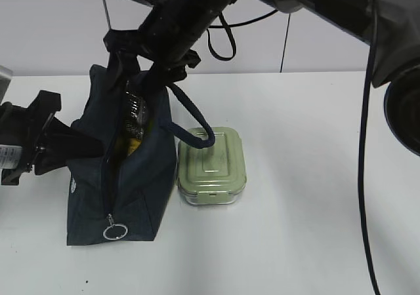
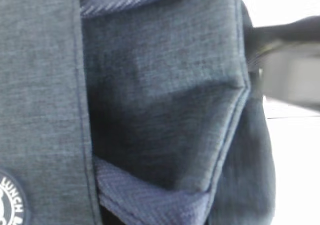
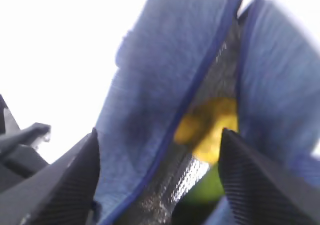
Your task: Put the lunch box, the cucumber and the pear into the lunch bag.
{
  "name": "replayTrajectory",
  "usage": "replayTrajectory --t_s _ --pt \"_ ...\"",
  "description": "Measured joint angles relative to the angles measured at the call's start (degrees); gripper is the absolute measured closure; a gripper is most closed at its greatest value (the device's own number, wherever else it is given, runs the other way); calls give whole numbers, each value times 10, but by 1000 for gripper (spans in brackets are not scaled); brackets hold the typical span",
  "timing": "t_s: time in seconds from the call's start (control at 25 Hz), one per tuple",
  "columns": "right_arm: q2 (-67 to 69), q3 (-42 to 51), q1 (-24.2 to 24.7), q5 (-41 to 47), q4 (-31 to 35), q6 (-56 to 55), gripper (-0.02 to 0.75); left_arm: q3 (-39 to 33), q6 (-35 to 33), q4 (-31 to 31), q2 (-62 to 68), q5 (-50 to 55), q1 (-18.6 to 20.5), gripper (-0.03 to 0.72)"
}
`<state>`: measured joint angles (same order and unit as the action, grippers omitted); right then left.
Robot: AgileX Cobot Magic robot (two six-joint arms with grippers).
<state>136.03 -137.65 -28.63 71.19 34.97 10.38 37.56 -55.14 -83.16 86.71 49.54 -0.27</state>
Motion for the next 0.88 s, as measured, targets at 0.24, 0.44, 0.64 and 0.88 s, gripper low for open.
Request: replayTrajectory --t_s 0.24,0.44,0.64,0.88 --pt "-25 -44 0 1 -80 -13 164 0 0 0 0 -1 0 707" --pt "-79 -47 1 5 -225 -45 163 0 0 0 0 -1 0 707" --pt "-128 -30 17 7 -293 -58 163 0 0 0 0 -1 0 707" --pt "-222 115 45 7 -408 -75 163 0 0 0 0 -1 0 707"
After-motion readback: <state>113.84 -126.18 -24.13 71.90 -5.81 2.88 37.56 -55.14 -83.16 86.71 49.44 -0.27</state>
